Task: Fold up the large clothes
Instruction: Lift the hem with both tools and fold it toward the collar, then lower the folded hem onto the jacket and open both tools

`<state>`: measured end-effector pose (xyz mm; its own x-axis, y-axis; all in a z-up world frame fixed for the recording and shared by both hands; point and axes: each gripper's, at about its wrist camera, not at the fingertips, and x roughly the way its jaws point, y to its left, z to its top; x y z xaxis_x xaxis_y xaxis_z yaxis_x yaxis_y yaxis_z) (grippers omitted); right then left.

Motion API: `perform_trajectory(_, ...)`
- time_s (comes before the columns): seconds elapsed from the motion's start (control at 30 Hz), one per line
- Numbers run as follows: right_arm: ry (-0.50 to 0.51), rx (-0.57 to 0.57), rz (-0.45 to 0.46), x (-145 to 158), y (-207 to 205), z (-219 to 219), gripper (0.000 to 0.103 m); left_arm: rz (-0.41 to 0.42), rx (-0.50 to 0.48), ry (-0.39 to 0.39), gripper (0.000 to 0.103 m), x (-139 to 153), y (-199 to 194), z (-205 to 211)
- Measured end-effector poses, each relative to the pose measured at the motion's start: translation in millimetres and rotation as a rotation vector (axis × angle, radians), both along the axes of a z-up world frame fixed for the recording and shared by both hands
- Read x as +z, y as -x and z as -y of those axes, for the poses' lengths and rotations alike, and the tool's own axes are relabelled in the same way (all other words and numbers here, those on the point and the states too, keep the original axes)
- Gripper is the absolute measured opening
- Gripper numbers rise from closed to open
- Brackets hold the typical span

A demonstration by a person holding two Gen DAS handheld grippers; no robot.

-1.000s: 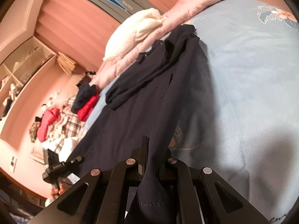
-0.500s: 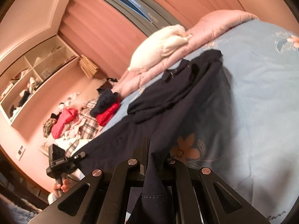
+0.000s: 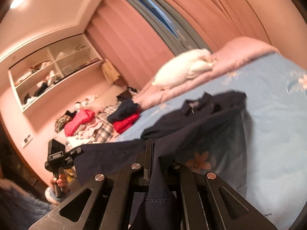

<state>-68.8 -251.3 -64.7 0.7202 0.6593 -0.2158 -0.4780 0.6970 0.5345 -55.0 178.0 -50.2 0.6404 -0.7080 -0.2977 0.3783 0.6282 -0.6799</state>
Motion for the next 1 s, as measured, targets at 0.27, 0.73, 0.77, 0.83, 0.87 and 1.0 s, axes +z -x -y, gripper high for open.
perform_trajectory(0.27, -0.04, -0.021, 0.08, 18, -6, 9, 0.005, 0.008, 0.043, 0.059, 0.006, 24, -34, -17)
perform_trajectory(0.73, -0.147, -0.138, -0.182, 7, -175, 16, 0.005, -0.255, 0.148, 0.068, 0.007, -25, -231, -8)
perform_trajectory(0.77, -0.155, -0.14, -0.203, 5, -183, 18, 0.005, -0.269, 0.161, 0.055, 0.007, -27, -240, -7)
perform_trajectory(0.83, -0.152, -0.172, -0.246, 0, -211, 20, 0.005, -0.322, 0.176, 0.044, 0.008, -36, -266, -4)
perform_trajectory(0.87, -0.156, -0.18, -0.268, -3, -218, 22, 0.005, -0.338, 0.188, 0.034, 0.008, -39, -275, -3)
perform_trajectory(1.0, -0.144, -0.219, -0.369, -23, -262, 23, 0.005, -0.442, 0.222, 0.015, 0.008, -68, -322, -1)
